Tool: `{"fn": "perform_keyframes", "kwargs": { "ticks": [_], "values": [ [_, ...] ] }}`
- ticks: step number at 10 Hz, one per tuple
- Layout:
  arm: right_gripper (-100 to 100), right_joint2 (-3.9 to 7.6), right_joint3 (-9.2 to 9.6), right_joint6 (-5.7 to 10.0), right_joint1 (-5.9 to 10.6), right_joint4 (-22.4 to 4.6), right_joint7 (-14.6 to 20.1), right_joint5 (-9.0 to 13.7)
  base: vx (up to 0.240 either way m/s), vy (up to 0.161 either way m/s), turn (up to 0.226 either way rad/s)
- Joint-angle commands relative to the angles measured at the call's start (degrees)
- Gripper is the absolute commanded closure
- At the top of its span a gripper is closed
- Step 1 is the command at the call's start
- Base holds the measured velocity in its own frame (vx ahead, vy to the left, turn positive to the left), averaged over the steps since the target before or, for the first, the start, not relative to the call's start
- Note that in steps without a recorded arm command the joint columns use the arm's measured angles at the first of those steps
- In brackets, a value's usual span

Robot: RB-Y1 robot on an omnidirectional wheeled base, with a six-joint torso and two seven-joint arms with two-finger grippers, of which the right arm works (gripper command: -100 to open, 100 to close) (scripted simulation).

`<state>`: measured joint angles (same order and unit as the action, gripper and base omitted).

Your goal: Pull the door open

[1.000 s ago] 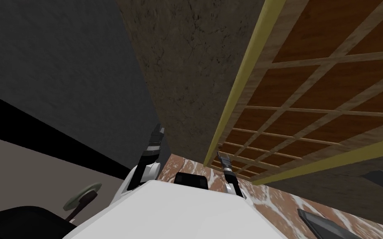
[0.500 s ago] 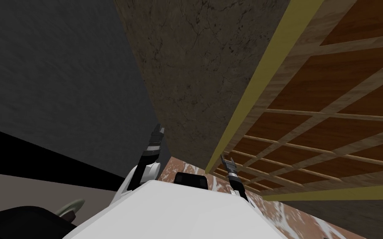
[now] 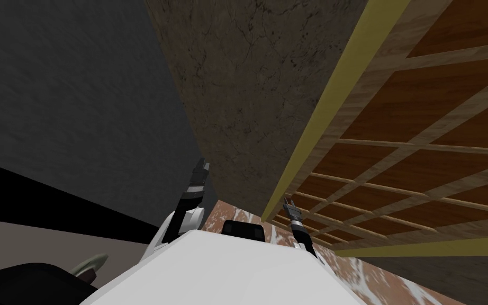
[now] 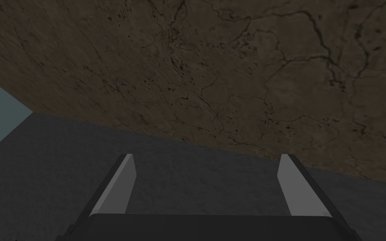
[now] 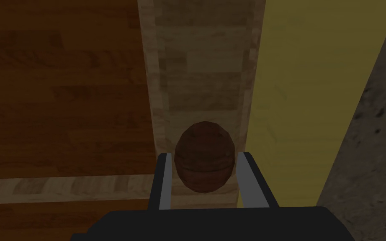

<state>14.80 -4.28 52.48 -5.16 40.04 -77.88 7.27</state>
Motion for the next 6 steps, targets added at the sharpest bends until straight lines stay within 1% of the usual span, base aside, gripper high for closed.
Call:
{"fn": "perform_keyframes", "kwargs": {
  "ticks": [1,2,3,6],
  "values": [
    [100,-0.03,0.05,-0.09,0.05,-0.02,0.02,-0.02,0.0,0.0,0.0],
    [100,-0.03,0.05,-0.09,0.05,-0.02,0.02,-0.02,0.0,0.0,0.0],
    [100,0.03,0.09,-0.03,0.0,0.03,2.08,0.22,-0.013,-0.003,0.013],
    [100,0.05,0.24,-0.05,0.01,0.08,5.2,0.55,-0.015,-0.007,0.019]
  ]
}}
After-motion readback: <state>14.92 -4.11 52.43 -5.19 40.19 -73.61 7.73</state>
